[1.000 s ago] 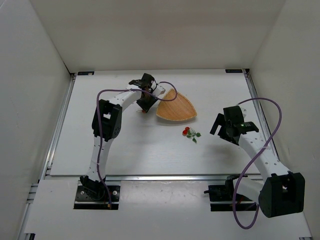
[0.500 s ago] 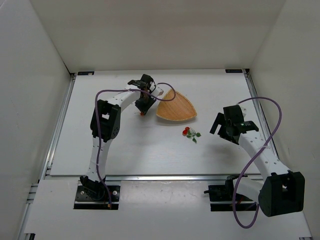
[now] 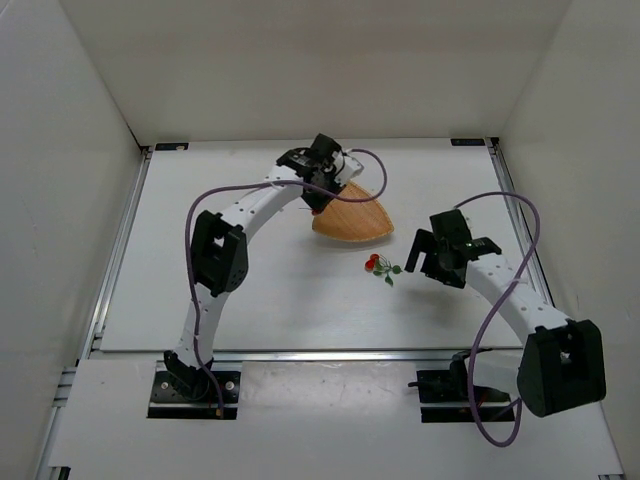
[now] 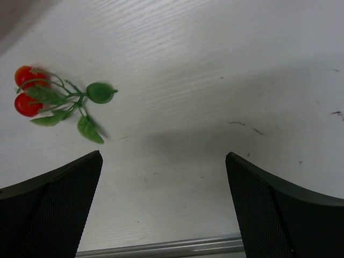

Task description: Place and organize the fake fruits in the fruit bowl

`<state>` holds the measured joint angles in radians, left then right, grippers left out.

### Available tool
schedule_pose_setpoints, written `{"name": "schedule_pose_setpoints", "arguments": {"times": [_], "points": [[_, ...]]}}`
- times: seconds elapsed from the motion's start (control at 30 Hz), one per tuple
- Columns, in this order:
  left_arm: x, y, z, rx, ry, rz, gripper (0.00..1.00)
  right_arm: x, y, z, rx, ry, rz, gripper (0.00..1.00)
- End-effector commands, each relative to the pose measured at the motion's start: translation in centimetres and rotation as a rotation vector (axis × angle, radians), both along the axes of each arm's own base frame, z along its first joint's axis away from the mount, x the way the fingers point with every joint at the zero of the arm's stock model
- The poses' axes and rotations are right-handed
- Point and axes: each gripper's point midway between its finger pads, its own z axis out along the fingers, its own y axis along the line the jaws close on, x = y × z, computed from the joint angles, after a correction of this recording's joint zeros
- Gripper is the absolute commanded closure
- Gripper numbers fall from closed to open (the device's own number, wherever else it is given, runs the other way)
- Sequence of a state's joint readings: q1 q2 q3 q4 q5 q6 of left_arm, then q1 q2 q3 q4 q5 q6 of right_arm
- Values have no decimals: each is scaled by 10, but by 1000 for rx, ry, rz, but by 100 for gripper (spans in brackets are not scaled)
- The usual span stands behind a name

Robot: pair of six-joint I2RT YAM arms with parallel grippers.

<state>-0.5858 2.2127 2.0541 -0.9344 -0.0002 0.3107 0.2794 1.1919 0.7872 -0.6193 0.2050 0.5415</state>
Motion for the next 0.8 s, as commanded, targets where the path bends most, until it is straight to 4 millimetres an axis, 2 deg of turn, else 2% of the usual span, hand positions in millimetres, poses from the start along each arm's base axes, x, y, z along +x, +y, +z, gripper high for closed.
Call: {"name": "schedule_pose_setpoints", "arguments": {"times": [0.0, 0.07, 0.1, 0.13, 0.2, 0.23, 0.3, 0.37, 0.43, 0.5, 0.53, 0.6, 0.63, 0.67, 0.73, 0.77], "points": [[-16, -49, 11, -10, -47, -114, 85, 1, 20, -11, 8, 13, 83, 0], [-17, -61, 8, -3, -58, -155, 84, -4, 28, -21, -18, 51, 128, 0], [-15, -62, -3, 7, -44, -156, 81, -1, 29, -21, -42, 47, 143, 0], [-17, -68, -4, 6, -46, -166, 76, 0, 32, -21, -52, 49, 154, 0], [-16, -67, -9, 17, -43, -162, 62, 3, 42, -23, -70, 59, 197, 0], [-16, -67, -15, 24, -34, -162, 45, 7, 45, -23, -83, 51, 214, 0], [-13, -67, -14, 25, -46, -157, 29, 10, 49, -28, -106, 71, 234, 0], [-14, -68, -3, 8, -58, -146, 10, 15, 58, -30, -115, 80, 265, 0], [-14, -68, 12, -17, -82, -136, 2, 20, 65, -30, -118, 73, 284, 0], [-15, -65, 22, -24, -96, -123, 0, 27, 72, -30, -119, 66, 303, 3], [-16, -65, 40, -49, -119, -114, 0, 30, 78, -32, -120, 66, 315, 6], [-19, -57, 48, -40, -136, -102, 0, 38, 83, -29, -117, 58, 315, 10], [-18, -51, 55, -45, -144, -91, 0, 42, 84, -35, -126, 67, 324, 14], [-16, -42, 70, -52, -170, -72, 0, 43, 88, -37, -128, 71, 334, 16], [-17, -27, 72, -43, -168, -40, 0, 49, 92, -44, -139, 90, 343, 21], [-17, -10, 78, -35, -174, -12, 0, 48, 91, -49, -145, 104, 344, 27]]}}
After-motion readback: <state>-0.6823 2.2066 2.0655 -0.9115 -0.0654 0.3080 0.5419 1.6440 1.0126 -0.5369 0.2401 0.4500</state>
